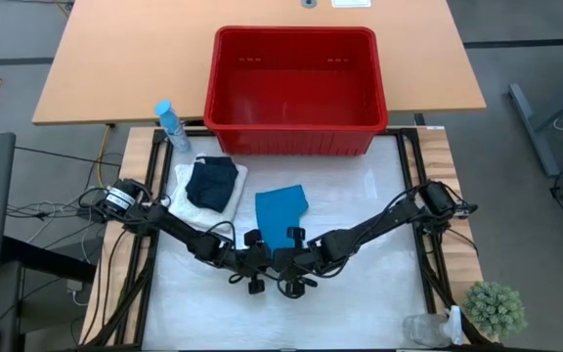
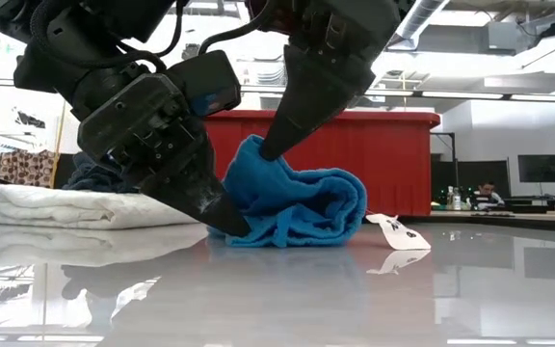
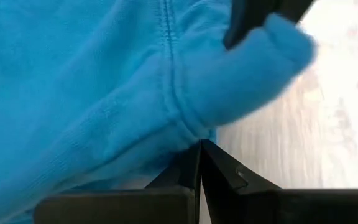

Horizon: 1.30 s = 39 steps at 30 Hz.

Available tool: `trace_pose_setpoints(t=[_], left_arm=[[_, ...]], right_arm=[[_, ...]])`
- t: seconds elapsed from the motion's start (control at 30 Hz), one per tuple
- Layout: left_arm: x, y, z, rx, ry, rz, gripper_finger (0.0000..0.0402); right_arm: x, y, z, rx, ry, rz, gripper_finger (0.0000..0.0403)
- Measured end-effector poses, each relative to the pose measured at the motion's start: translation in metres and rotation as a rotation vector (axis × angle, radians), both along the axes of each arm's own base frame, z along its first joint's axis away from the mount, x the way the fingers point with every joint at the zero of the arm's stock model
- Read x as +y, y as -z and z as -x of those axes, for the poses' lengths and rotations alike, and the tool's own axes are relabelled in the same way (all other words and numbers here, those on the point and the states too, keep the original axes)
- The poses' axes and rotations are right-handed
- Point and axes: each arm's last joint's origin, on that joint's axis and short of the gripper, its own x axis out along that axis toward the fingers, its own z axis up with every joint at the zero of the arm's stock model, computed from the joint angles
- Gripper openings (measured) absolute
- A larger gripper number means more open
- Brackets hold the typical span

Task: Fold Laundry from Bin
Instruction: Fold the blue shorts

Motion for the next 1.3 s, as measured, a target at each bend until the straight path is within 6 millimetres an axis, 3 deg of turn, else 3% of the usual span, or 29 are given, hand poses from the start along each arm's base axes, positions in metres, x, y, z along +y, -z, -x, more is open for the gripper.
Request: trace_pose_setpoints(t=[0.27,0.57,1.3], left_arm=[[0.0,-0.001,-0.001,-0.005,-0.015,0.021,0.0],[0.0,-0.001,-0.001,-0.011,-0.024,0.025,0.0],[0.0,-0.011,-0.003,0.015,0.08,0.16,0.0]], right_arm=[[-0.008,0.001,-0.003,-0.001,0.02,-0.002,0.0011],[0.002,0.037,-0.008,0.081,0.021,0.012,0.0011],[-0.006,0.046,-0.011,0.117,0.03,-0.006,0.0043]])
